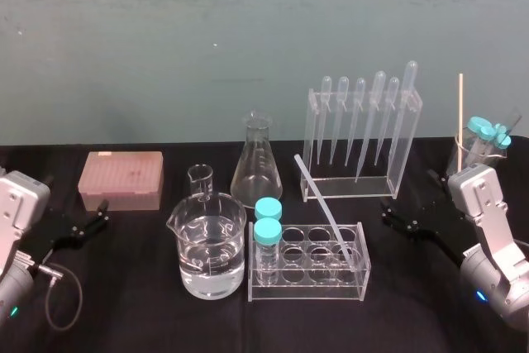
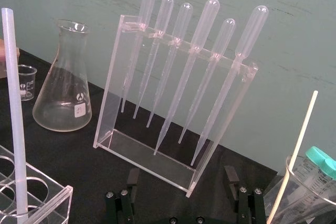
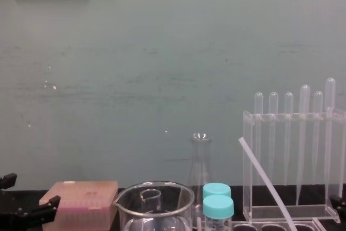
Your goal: Pick up the stirring rod with one hand, then place it down.
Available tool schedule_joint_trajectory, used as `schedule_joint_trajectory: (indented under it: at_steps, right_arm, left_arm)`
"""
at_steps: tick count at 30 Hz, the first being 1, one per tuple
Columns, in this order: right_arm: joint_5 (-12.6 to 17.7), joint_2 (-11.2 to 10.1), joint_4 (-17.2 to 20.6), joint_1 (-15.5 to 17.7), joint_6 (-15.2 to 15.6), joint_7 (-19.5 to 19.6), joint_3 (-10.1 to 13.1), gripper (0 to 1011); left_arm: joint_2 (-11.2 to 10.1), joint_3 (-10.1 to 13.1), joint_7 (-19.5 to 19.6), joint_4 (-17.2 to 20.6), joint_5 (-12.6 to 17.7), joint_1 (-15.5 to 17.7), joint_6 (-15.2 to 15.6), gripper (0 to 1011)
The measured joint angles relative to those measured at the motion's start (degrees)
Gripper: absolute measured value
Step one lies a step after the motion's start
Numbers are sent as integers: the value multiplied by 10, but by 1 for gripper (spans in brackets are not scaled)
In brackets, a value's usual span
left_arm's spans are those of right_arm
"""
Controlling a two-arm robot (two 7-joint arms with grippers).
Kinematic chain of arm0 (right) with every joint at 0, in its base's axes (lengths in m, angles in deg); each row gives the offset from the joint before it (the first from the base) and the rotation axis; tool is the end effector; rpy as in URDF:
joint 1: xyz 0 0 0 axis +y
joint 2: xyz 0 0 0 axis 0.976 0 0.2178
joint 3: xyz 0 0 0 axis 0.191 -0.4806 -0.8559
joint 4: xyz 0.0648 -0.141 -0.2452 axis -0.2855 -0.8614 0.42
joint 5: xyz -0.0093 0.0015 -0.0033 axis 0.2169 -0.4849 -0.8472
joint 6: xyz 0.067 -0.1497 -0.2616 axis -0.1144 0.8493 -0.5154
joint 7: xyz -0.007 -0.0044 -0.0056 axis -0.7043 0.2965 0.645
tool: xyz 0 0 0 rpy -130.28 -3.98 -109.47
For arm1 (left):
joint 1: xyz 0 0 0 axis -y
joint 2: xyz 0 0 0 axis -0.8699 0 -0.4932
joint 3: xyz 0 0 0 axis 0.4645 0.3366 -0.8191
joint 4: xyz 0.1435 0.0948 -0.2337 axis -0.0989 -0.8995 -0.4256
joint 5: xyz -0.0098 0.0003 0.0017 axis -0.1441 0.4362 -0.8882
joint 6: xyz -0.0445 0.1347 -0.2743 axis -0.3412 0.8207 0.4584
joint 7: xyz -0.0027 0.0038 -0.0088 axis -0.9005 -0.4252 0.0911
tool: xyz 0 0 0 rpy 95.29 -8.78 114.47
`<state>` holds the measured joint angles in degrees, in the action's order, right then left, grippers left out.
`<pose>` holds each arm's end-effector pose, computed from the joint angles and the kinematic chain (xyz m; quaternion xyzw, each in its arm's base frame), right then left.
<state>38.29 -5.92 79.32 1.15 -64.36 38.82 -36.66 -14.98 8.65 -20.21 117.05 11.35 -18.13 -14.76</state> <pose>0.3581 -0.0826 -0.3023 -0.1415 -0.1324 -0.5799 0.7914 0.3581 0.0827 -0.3023 0.1415 -0.1323 0.5800 0.7913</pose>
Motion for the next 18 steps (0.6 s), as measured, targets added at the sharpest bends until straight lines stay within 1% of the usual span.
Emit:
schedule_joint_trajectory:
  at_steps: [18]
  right_arm:
    - [0, 0, 0, 0, 0, 0, 0, 1003]
  left_arm:
    - [0, 0, 0, 0, 0, 0, 0, 1000]
